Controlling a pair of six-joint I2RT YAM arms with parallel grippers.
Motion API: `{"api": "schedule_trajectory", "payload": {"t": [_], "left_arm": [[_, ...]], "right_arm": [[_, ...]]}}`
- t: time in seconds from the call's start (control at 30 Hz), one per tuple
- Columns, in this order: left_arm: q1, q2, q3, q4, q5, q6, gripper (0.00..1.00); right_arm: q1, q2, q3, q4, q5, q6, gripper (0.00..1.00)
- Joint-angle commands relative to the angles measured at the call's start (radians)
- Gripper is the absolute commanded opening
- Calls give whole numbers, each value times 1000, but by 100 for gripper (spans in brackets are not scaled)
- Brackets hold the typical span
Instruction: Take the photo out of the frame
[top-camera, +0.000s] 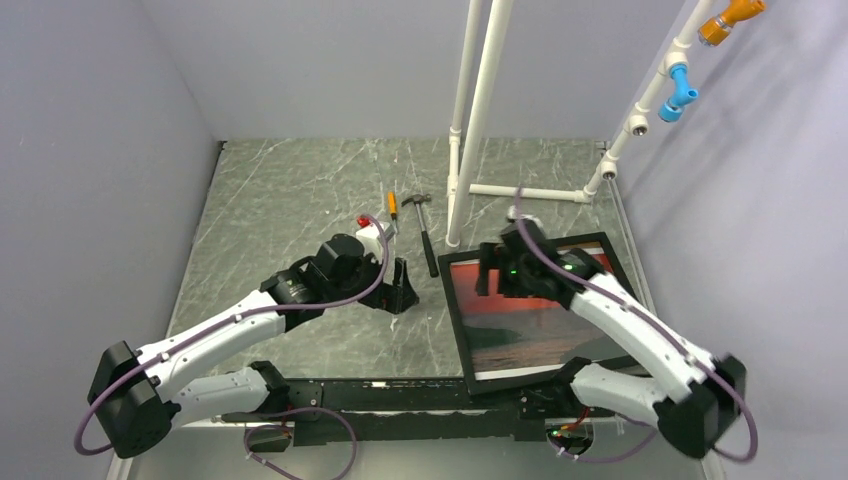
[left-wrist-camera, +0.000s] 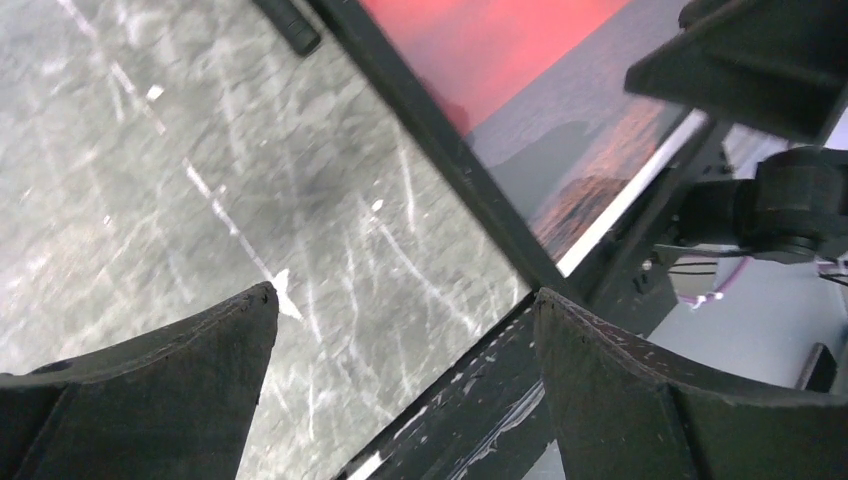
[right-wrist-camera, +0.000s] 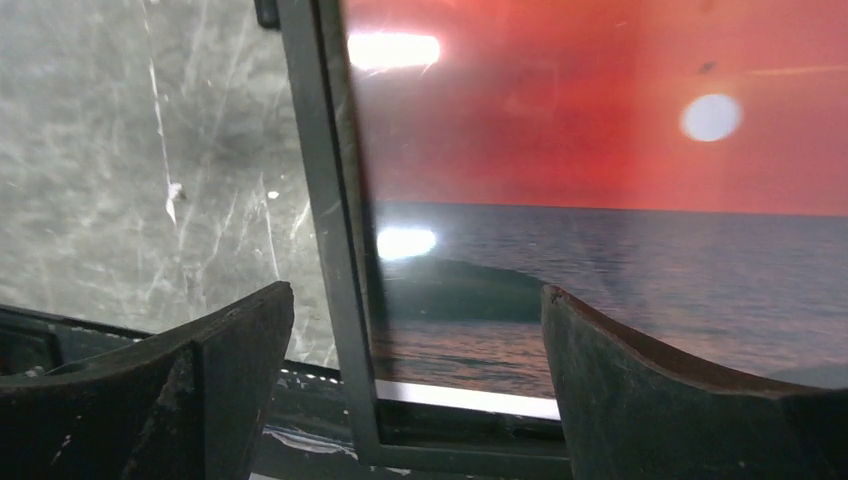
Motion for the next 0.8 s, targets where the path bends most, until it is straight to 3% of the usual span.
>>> {"api": "schedule_trajectory", "payload": {"t": [0.0,0.13,0.43,0.77], "left_arm": [[-4,-25,1,-105,-93,-49,99],[-1,-83,-48,-116,-111,-81,100],[-1,-154,-85,-170,-144,-106,99],[-1,-129,-61,-189,-133,-91,99]], "right_arm": [[167,144,31,102,177,172,89],[239,249,-8,234,134,209,74],[365,506,45,247,266,212,73],[455,657,69,261,342,258,55]]}}
